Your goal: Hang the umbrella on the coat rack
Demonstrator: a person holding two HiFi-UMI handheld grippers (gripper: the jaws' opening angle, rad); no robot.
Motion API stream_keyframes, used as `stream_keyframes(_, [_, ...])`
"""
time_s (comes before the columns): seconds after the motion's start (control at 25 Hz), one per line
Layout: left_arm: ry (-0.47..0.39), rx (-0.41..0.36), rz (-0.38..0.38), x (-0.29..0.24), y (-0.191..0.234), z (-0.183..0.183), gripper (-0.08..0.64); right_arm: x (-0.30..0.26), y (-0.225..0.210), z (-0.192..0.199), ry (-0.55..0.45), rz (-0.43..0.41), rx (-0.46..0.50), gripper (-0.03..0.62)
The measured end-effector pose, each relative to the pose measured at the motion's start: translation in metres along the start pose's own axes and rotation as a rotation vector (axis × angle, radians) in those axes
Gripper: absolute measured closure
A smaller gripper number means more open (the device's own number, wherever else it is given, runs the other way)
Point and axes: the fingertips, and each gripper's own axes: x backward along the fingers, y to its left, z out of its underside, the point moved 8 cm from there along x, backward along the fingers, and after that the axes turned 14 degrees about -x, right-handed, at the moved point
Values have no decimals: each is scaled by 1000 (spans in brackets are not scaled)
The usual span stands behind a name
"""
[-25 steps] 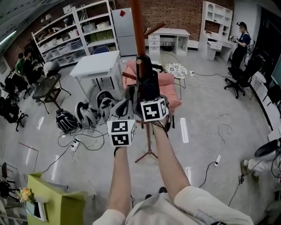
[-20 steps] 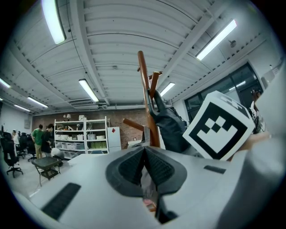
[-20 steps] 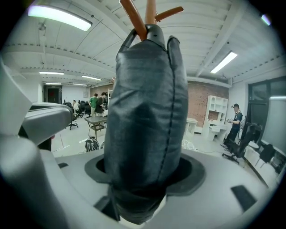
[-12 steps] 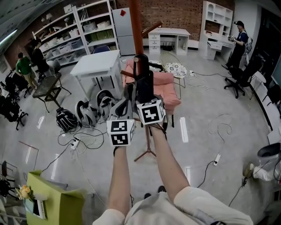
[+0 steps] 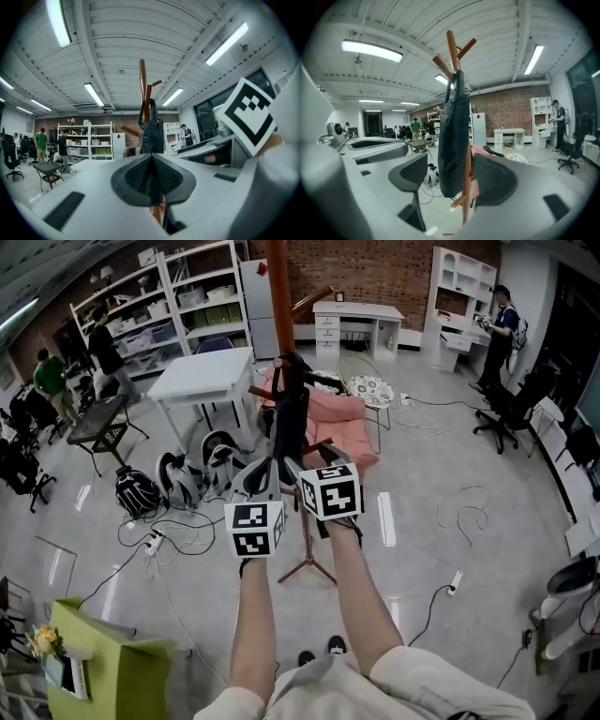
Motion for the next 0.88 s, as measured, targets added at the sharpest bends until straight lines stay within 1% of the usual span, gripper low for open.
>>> stream_keyframes(0.2, [14,9,-7,15,-6,6,552,25,-3,8,-47,-87,-16,282])
stream_keyframes(0.36, [28,27,-11,27,-13,15,552,43,-12,22,-89,-129,-81,282])
stream_keyframes(0.44, [33,34,-16,33,-15,20,552,50,-16,29,-98,-138,-99,282])
stream_keyframes(0.6, [40,47,-14,47,-20,31,552,60,-24,46,-88,-138,-83,282])
stream_keyframes(0.76, [18,116,-10,72,-28,43,552,67,-29,66,-67,-156,-87,282])
stream_keyframes(0.88, [26,117,11,85,-36,55,552,72,-33,75,-84,-172,-105,282])
